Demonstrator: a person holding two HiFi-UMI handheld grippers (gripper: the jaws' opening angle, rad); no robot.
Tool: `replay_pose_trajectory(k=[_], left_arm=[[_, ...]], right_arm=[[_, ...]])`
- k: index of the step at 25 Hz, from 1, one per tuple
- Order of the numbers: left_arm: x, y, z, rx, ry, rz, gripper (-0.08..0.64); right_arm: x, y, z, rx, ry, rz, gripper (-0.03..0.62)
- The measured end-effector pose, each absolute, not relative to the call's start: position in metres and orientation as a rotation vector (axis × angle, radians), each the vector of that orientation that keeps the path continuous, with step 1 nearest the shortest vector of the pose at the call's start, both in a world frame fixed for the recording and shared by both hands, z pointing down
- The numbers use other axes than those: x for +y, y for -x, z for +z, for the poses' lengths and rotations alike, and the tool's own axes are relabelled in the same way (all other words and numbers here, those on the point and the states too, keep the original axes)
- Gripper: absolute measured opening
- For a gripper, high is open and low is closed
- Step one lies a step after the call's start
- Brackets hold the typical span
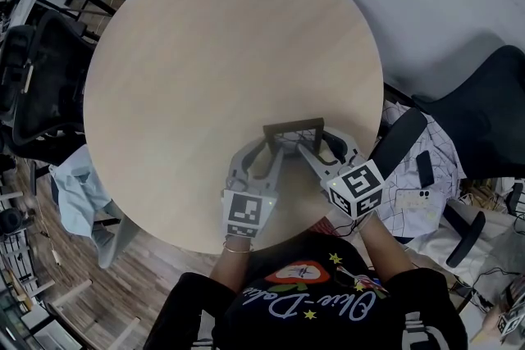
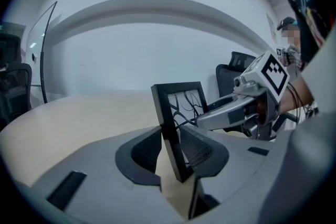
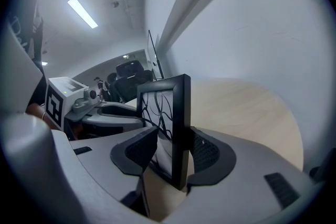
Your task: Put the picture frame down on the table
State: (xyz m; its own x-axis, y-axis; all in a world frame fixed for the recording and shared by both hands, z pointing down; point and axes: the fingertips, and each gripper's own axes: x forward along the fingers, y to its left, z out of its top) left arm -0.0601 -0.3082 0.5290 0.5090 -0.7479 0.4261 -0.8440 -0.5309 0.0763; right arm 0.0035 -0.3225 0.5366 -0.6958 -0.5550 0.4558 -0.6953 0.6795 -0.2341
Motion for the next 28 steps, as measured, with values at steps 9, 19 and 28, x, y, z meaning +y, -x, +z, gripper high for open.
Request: replay_pose_trajectory(k=[9, 19, 28], left_arm=[[-0.313, 0.061, 0.53, -1.336, -2.486, 0.512, 0.106], [-0.318, 0.058, 0.535, -1.341, -2.466, 0.51, 0.109], [-0.328, 0.062, 0.542, -1.35, -2.434, 0.501, 0.11]], right_arm=[[-0.331, -0.005, 0.53, -2.578, -1.039, 0.566, 0.167], [-0.34, -0.021, 0.524, -2.582, -1.156, 0.566, 0.113], [-0.353, -0.017, 0.533, -2.535, -1.177, 0.619, 0.104]])
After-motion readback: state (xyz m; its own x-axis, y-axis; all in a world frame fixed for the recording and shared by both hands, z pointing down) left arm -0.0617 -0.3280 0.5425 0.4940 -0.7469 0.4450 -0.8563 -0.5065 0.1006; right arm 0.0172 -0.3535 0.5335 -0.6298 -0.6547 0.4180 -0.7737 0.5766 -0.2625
